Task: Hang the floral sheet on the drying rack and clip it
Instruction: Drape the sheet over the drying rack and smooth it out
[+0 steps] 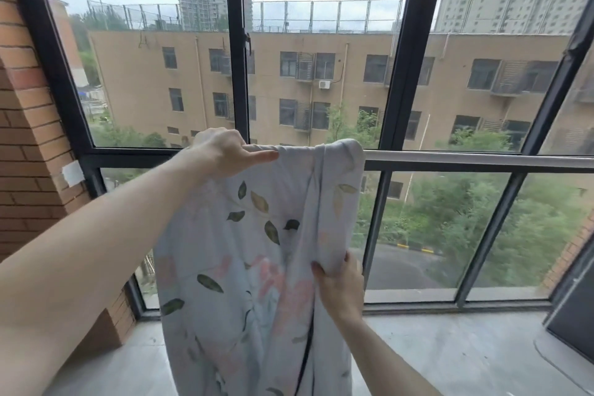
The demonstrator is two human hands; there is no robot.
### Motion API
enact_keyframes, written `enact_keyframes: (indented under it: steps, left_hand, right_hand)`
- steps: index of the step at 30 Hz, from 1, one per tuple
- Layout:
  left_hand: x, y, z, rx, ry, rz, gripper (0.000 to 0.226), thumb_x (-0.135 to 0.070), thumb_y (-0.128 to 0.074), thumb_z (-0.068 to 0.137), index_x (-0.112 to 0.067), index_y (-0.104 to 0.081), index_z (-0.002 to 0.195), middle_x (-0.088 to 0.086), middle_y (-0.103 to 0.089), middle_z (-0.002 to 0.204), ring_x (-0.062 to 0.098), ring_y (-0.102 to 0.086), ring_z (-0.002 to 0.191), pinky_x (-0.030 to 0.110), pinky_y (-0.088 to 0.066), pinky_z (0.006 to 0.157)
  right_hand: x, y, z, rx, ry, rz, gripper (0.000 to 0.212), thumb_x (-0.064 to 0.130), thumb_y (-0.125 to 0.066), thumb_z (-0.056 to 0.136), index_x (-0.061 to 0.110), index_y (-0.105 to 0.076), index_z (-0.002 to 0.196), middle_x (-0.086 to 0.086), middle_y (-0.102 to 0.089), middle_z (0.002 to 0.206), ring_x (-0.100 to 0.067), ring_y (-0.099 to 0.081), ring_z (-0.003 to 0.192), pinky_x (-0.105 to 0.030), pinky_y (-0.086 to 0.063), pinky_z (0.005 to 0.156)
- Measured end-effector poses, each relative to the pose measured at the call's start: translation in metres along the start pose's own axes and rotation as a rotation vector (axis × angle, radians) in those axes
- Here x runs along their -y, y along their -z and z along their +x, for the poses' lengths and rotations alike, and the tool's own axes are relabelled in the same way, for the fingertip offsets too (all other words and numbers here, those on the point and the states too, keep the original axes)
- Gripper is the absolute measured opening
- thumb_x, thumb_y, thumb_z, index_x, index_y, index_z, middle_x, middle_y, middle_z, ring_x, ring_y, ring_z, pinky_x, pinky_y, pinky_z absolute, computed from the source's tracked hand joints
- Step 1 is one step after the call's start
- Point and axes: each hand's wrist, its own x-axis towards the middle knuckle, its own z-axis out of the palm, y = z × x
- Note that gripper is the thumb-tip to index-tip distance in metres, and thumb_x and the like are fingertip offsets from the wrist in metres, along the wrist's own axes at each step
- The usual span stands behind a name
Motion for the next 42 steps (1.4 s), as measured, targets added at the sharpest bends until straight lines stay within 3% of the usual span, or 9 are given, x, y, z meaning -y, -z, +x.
enact_keyframes:
  steps: [2, 7, 12, 16, 19, 24, 28, 35, 42]
  left_hand:
    - [-0.005, 0.001, -0.004, 0.027, 0.013, -0.01, 0.096, -0.107, -0.031, 0.063, -0.014, -0.057, 0.054, 0.006, -0.067, 0.064, 0.023, -0.063, 0.063, 0.034, -0.048, 0.061]
    - [0.001, 0.003, -0.002, 0.048, 0.031, 0.002, 0.098, -0.109, -0.029, 0.06, -0.014, -0.056, 0.053, 0.006, -0.067, 0.064, 0.025, -0.064, 0.064, 0.031, -0.045, 0.057]
    - [0.019, 0.001, 0.016, 0.222, 0.02, -0.116, 0.11, -0.105, -0.023, 0.067, -0.011, -0.078, 0.081, 0.01, -0.075, 0.078, 0.026, -0.068, 0.071, 0.033, -0.052, 0.065]
    - [0.024, 0.012, 0.029, 0.365, -0.084, -0.372, 0.052, -0.068, -0.053, 0.094, -0.024, -0.082, 0.098, 0.007, -0.078, 0.092, 0.029, -0.073, 0.089, 0.044, -0.061, 0.079]
    - [0.024, 0.025, 0.047, 0.211, -0.215, -0.149, 0.035, -0.057, -0.059, 0.097, -0.035, -0.081, 0.082, -0.006, -0.077, 0.083, 0.019, -0.071, 0.081, 0.035, -0.06, 0.071]
    - [0.032, 0.048, 0.073, 0.01, -0.155, 0.039, 0.046, -0.056, -0.051, 0.1, -0.032, -0.073, 0.068, -0.007, -0.072, 0.075, 0.017, -0.066, 0.071, 0.029, -0.049, 0.057]
    - [0.043, 0.059, 0.096, -0.046, -0.002, 0.065, 0.049, -0.047, -0.049, 0.104, -0.019, -0.07, 0.07, -0.001, -0.069, 0.072, 0.018, -0.064, 0.065, 0.025, -0.042, 0.055]
    - [0.035, 0.065, 0.144, -0.131, 0.2, 0.057, 0.044, -0.038, -0.045, 0.107, -0.019, -0.067, 0.075, -0.002, -0.066, 0.083, 0.019, -0.062, 0.076, 0.029, -0.041, 0.061]
    - [0.015, 0.046, 0.183, -0.245, 0.397, 0.006, 0.04, -0.042, -0.044, 0.107, -0.024, -0.064, 0.077, 0.003, -0.066, 0.094, 0.027, -0.064, 0.088, 0.037, -0.051, 0.079]
  right_hand:
    - [-0.002, 0.008, -0.005, 0.026, -0.001, 0.002, 0.019, 0.038, -0.06, 0.099, 0.023, -0.061, 0.088, 0.0, -0.067, 0.088, -0.032, -0.066, 0.088, -0.04, -0.051, 0.069]
    - [0.001, 0.054, -0.005, -0.179, 0.117, 0.222, 0.039, 0.03, -0.052, 0.105, 0.017, -0.053, 0.069, 0.001, -0.053, 0.056, -0.011, -0.05, 0.048, -0.026, -0.031, 0.044]
    - [0.08, 0.138, 0.042, -0.446, 0.385, 0.332, 0.025, 0.015, -0.053, 0.103, 0.006, -0.061, 0.08, 0.001, -0.056, 0.066, 0.0, -0.048, 0.056, -0.016, -0.034, 0.051]
    - [0.154, 0.198, 0.081, -0.52, 0.585, -0.002, 0.024, 0.02, -0.05, 0.104, 0.013, -0.066, 0.088, 0.002, -0.058, 0.07, -0.016, -0.049, 0.059, -0.015, -0.032, 0.05]
    - [0.204, 0.234, 0.107, -0.562, 0.676, -0.227, 0.025, 0.025, -0.048, 0.101, 0.014, -0.071, 0.101, -0.004, -0.069, 0.084, -0.025, -0.057, 0.071, -0.029, -0.036, 0.061]
    - [0.27, 0.293, 0.149, -0.629, 0.782, -0.53, 0.037, 0.042, -0.047, 0.102, 0.014, -0.07, 0.109, -0.013, -0.072, 0.101, -0.035, -0.068, 0.091, -0.036, -0.046, 0.071]
    - [0.309, 0.325, 0.189, -0.7, 0.728, -0.655, 0.025, 0.01, -0.047, 0.097, 0.005, -0.067, 0.111, -0.024, -0.068, 0.111, -0.042, -0.065, 0.104, -0.039, -0.044, 0.078]
    - [0.342, 0.333, 0.291, -0.718, 0.822, -0.709, 0.03, -0.001, -0.04, 0.09, 0.009, -0.066, 0.099, -0.015, -0.065, 0.097, -0.038, -0.065, 0.094, -0.036, -0.038, 0.071]
    - [0.34, 0.3, 0.398, -0.669, 0.906, -0.711, 0.036, -0.001, -0.038, 0.092, 0.009, -0.07, 0.106, -0.017, -0.07, 0.103, -0.039, -0.066, 0.094, -0.043, -0.052, 0.078]
